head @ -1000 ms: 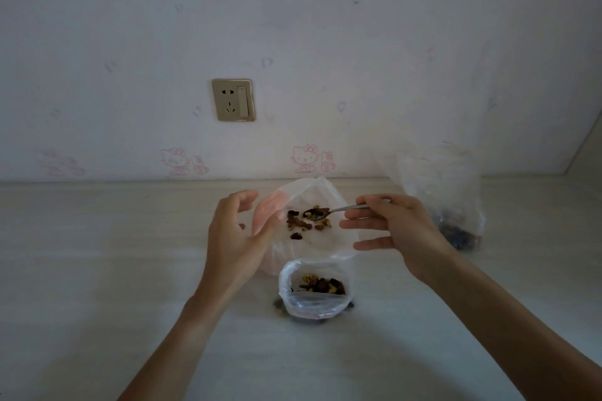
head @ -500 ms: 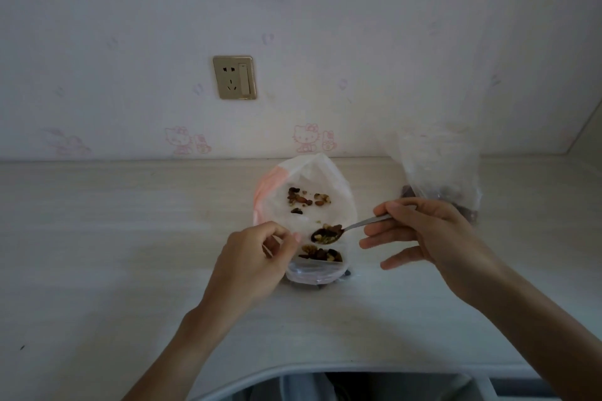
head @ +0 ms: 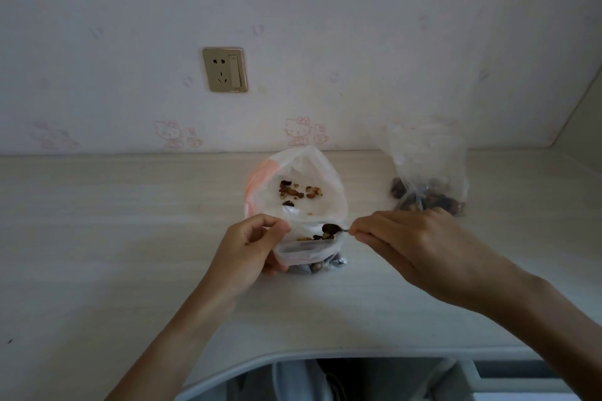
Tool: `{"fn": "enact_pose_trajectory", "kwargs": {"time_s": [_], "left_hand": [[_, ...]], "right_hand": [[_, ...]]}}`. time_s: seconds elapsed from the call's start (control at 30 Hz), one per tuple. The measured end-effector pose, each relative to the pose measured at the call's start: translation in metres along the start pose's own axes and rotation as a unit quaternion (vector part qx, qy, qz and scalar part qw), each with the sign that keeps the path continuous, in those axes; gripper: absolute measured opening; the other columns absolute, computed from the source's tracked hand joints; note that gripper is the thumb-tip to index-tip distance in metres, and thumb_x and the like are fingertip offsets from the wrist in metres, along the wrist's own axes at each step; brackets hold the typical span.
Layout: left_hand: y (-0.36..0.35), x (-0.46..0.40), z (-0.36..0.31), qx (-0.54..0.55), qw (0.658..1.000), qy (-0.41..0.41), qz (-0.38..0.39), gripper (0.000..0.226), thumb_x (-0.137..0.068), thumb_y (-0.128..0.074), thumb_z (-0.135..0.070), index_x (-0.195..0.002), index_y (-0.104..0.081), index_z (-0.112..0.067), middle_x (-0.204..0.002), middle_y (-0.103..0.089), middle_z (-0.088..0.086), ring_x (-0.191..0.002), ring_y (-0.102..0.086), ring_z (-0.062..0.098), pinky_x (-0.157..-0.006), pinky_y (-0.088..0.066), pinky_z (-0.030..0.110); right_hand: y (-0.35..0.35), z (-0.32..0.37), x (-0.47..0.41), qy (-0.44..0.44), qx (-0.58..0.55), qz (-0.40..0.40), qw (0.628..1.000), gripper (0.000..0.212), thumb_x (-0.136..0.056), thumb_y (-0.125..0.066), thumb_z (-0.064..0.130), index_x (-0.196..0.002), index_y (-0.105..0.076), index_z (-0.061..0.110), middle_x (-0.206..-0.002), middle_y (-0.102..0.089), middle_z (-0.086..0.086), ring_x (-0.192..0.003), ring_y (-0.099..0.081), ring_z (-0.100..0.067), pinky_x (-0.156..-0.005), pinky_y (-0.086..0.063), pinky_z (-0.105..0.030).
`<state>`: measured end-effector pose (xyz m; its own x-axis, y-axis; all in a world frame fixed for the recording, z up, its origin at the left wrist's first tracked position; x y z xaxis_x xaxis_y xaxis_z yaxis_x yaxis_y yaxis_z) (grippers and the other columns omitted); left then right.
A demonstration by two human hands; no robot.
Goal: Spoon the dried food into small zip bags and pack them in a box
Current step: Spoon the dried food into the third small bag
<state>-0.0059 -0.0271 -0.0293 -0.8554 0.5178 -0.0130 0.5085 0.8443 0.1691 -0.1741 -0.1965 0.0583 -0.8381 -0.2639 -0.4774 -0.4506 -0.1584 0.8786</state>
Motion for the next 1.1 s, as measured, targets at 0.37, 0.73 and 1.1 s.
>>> {"fn": "enact_pose_trajectory", "kwargs": {"time_s": [0.37, 0.73, 1.1], "left_hand": [[0.011, -0.006, -0.003, -0.130, 0.988, -0.071, -0.036, 0.020, -0.095, -0.071, -0.041, -0.085, -0.074, -0.024, -0.069, -0.072, -0.007, -0.054, -0.072, 0.015, -0.050, -0.046, 0.012], [0.038, -0.044, -0.025, -0.394, 0.887, -0.096, -0.221, 0.072, -0.080, -0.071, -0.070, -0.123, -0.050, -0.016, -0.115, -0.059, 0.002, -0.102, -0.063, 0.024, -0.089, -0.052, 0.047], [0.015, -0.074, 0.008, -0.255, 0.965, 0.003, -0.059, 0.062, -0.077, -0.088, -0.042, -0.118, -0.044, -0.027, -0.099, -0.058, -0.014, -0.080, -0.060, 0.002, -0.048, -0.043, 0.011]], "right_hand": [[-0.020, -0.050, 0.008, -0.229, -0.430, -0.114, 0.866, 0.027, -0.101, -0.052, 0.028, -0.105, -0.070, 0.008, -0.091, -0.077, -0.008, -0.089, -0.077, -0.026, -0.058, -0.063, -0.042], [-0.071, -0.086, -0.017, -0.432, -0.579, -0.142, 0.677, 0.027, -0.108, -0.051, 0.020, -0.104, -0.070, 0.000, -0.095, -0.077, -0.021, -0.087, -0.078, -0.035, -0.055, -0.062, -0.038], [-0.111, -0.088, -0.040, -0.512, -0.601, -0.082, 0.608, 0.030, -0.107, -0.054, 0.021, -0.109, -0.065, -0.007, -0.091, -0.078, -0.021, -0.082, -0.079, -0.032, -0.058, -0.061, -0.028]]}}
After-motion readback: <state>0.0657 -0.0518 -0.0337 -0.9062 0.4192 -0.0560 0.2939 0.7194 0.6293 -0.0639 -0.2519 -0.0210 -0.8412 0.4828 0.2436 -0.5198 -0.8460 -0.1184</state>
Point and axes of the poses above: each hand's wrist, its own x-axis away from the middle knuckle, its own y-axis out of the back of the hand, z = x × y, the point moved 5 cm from there along -x, towards the middle knuckle
